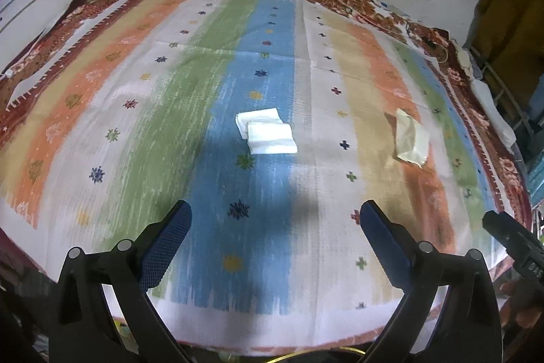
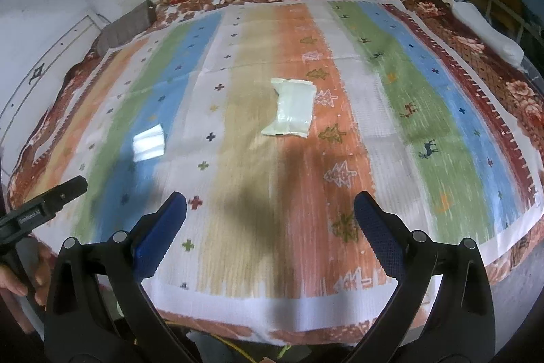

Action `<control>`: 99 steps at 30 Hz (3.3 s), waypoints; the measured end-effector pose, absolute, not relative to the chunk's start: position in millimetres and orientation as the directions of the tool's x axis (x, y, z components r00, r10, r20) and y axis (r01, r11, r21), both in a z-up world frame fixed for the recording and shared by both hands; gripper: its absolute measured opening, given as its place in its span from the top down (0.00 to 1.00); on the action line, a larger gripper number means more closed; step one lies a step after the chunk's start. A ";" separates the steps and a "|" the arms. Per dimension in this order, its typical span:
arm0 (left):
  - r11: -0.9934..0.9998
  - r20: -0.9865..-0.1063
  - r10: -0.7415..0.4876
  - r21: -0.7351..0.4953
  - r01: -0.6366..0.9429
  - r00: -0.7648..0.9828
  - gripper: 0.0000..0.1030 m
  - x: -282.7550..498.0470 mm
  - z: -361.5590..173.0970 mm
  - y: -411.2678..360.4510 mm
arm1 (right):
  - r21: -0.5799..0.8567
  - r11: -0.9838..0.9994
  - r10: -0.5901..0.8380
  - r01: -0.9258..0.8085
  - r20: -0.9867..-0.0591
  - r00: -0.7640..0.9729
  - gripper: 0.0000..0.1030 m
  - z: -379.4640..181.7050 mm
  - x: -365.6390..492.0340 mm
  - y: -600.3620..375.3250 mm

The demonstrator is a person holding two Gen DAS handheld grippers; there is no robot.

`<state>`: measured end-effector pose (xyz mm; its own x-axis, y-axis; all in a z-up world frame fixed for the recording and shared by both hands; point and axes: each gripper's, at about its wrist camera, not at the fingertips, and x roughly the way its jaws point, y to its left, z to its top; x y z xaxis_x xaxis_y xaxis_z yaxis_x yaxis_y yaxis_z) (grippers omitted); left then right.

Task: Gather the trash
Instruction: 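Move both tools back toward the remaining paper packets on the blanket, then grasp the clear plastic wrapper with the right tool while the left tool grasps the white paper packets, then lift and carry the wrapper and paper packets in both tools over the bin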

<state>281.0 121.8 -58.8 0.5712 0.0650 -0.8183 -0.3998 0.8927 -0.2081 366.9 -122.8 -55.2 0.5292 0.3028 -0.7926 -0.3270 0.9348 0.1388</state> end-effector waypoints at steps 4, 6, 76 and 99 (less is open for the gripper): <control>0.897 -0.820 0.086 -0.184 -0.402 0.566 0.06 292.9 -65.1 127.1 | 0.132 0.942 0.287 -0.310 -0.797 0.532 0.09 -61.5 378.8 -119.0; 0.902 -0.824 0.107 -0.156 -0.404 0.557 0.06 298.8 -68.2 128.0 | 0.139 0.944 0.285 -0.299 -0.799 0.530 0.09 -64.3 387.1 -117.8; 0.990 -0.858 -0.079 -0.126 -0.057 0.508 0.91 411.0 -135.3 173.7 | 0.060 0.915 0.231 -0.400 -0.890 0.394 0.85 -151.7 524.9 -58.6; 0.930 -0.891 -0.043 -0.201 -0.308 0.452 0.93 352.2 -80.5 145.4 | 0.073 0.845 0.324 -0.530 -0.857 0.400 0.85 -78.1 406.1 -31.7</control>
<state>352.2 145.4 -80.5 0.4519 -0.0427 -0.8911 -0.3076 0.9301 -0.2006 406.1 -31.7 -78.1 0.3997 0.3244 -0.8573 -0.5296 0.8451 0.0729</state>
